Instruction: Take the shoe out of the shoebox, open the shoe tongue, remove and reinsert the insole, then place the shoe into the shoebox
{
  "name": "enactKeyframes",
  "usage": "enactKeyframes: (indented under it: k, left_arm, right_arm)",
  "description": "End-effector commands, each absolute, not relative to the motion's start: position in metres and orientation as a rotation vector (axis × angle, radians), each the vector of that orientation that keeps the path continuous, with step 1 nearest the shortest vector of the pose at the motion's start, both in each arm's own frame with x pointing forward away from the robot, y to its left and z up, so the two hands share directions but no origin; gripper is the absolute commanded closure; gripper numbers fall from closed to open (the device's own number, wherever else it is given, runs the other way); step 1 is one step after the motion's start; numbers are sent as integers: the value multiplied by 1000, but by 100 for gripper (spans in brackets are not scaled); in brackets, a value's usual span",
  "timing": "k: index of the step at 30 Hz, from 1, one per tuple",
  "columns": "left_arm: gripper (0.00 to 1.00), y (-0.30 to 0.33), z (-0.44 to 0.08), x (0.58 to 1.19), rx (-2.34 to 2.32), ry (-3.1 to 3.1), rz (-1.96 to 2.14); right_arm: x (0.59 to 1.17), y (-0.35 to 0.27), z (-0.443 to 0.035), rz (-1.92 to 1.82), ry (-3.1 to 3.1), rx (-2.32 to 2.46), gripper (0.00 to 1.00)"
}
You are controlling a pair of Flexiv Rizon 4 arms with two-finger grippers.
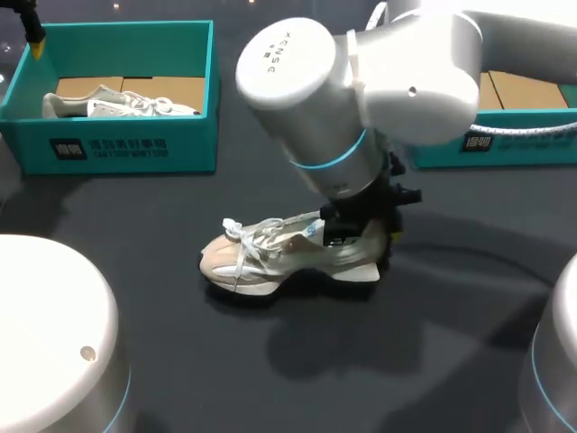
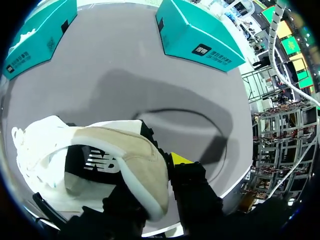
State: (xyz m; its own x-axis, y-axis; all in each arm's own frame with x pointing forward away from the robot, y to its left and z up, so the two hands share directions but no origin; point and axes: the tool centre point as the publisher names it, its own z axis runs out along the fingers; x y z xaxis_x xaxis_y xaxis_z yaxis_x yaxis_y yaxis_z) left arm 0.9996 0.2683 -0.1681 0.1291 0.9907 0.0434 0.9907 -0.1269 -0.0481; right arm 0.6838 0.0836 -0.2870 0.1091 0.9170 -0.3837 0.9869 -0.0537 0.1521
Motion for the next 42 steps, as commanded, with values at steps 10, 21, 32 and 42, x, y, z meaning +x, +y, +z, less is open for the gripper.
enactKeyframes:
  k: [10,21,32,42]
  left_arm:
    - [0,269,-168,999,-2313,-2030,-3]
    - [0,269,-168,999,-2313,-2030,-3]
    - [0,269,-168,999,-2313,-2030,-3]
    - [0,269,-168,999,-2313,-2030,-3]
  right_arm:
    - [671,105,-338,-255,1827,2039,100]
    - [676,93,-352,-234,1860,2082,100]
    - [683,83,-363,-222,1860,2119,100]
    - [687,81,-371,-196,1903,2128,100]
